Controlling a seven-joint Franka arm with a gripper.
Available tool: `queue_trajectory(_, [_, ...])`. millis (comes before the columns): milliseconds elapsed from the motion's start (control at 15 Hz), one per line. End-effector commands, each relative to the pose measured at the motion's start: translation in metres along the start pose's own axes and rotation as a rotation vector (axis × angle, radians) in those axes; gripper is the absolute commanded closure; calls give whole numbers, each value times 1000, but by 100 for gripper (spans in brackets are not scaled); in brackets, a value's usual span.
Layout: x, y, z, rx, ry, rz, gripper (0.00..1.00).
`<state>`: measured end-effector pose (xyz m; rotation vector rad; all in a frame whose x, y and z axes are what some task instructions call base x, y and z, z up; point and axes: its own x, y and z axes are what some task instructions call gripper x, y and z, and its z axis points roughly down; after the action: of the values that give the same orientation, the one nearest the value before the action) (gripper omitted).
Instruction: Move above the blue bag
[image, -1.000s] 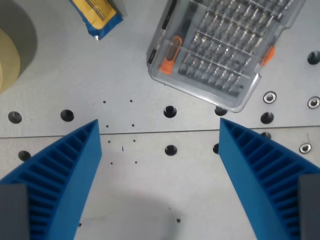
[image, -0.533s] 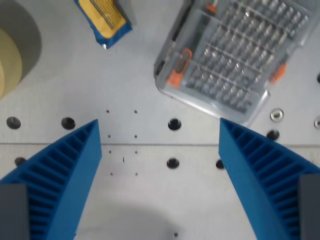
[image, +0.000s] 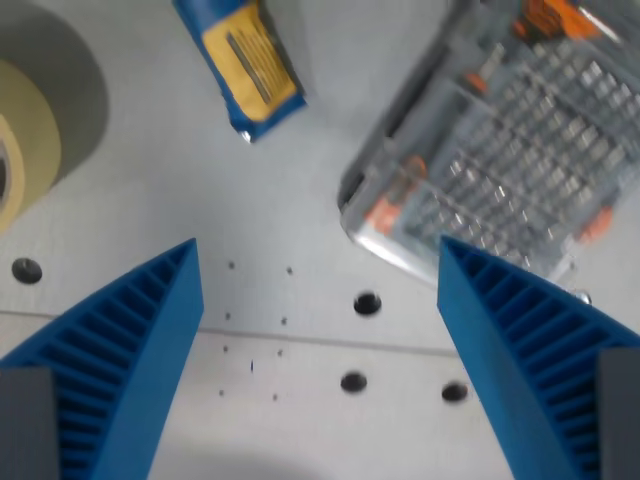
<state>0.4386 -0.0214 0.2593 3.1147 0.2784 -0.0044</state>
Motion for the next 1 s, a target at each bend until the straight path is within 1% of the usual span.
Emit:
queue_trajectory(67, [18,-5,9,28,-31,-207,0])
queue_trajectory(600, [50,-25,45,29,-20,-343,0])
queue_trajectory(1000, [70,-37,69,21,-14,-399,0])
